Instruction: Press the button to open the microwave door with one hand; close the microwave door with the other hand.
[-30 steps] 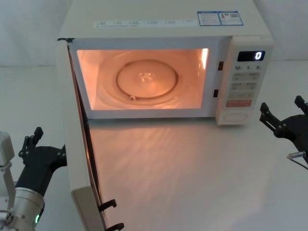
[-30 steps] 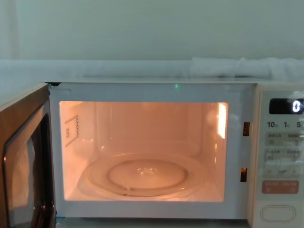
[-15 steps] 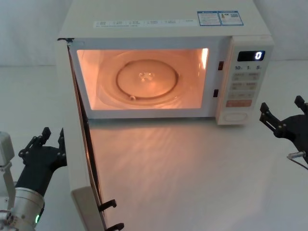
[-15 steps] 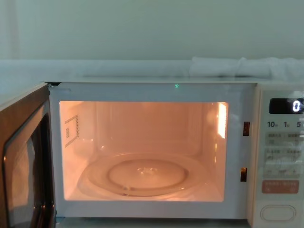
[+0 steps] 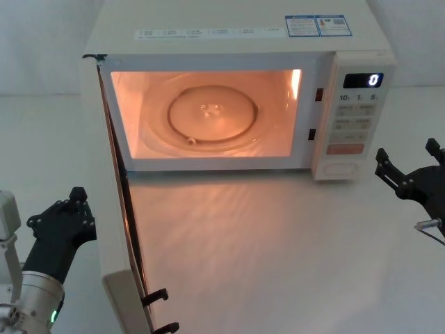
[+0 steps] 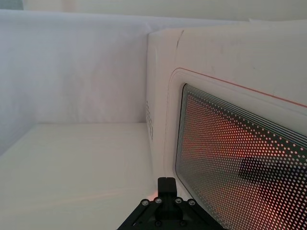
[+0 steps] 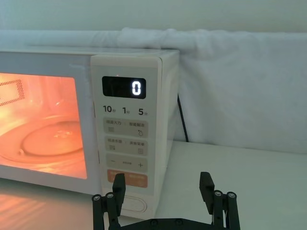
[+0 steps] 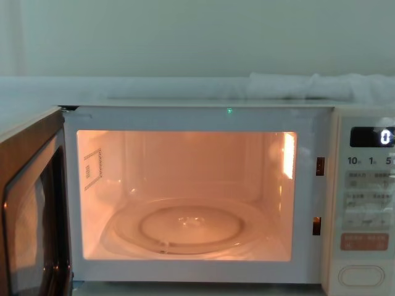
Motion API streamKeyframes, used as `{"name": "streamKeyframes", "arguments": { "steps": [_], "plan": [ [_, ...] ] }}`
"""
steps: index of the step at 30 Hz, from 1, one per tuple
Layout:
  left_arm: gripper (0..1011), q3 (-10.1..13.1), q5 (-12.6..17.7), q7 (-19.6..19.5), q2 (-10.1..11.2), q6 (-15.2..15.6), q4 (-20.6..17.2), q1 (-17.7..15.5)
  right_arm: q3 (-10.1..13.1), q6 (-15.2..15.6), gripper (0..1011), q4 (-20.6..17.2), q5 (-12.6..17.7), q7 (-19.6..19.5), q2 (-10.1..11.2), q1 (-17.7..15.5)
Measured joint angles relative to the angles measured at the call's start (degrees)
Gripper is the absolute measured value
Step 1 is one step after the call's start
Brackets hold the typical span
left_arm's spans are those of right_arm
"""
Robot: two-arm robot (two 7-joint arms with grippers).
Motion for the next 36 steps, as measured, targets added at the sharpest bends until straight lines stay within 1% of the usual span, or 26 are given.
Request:
{"name": "streamKeyframes", "arguments": {
  "steps": [14, 18, 25, 28, 31, 34, 35, 36],
  "plan": [
    [0, -0.1, 0.0, -0.1, -0.1, -0.2, 0.0, 0.0, 0.0, 0.0, 1000, 0.0, 0.0, 0.0, 0.0, 0.0],
    [0, -1.3, -0.3, -1.4, -0.7, -1.9, -0.2, 0.0, 0.0, 0.0, 1000, 0.0, 0.0, 0.0, 0.0, 0.0],
    [0, -3.1, -1.2, -3.4, -0.7, -2.4, -1.1, 0.0, 0.0, 0.0, 1000, 0.0, 0.0, 0.0, 0.0, 0.0],
    [0, -4.7, -2.1, -5.6, 0.5, -2.1, -1.7, 0.3, 0.0, 0.0, 1000, 0.0, 0.0, 0.0, 0.0, 0.0],
    [0, -5.9, -2.4, -7.1, 1.5, -2.0, -1.8, 0.5, 0.0, 0.0, 1000, 0.0, 0.0, 0.0, 0.0, 0.0],
    [0, -7.9, -3.3, -9.9, 3.5, -2.0, -1.7, 0.5, 0.0, 0.0, 1000, 0.0, 0.0, 0.0, 0.0, 0.0],
    [0, -7.9, -3.3, -9.9, 3.5, -2.0, -1.7, 0.5, 0.0, 0.0, 1000, 0.0, 0.0, 0.0, 0.0, 0.0],
    [0, -8.8, -4.1, -11.4, 4.5, -2.1, -1.5, 0.5, 0.0, 0.0, 1000, 0.0, 0.0, 0.0, 0.0, 0.0]
  ]
}}
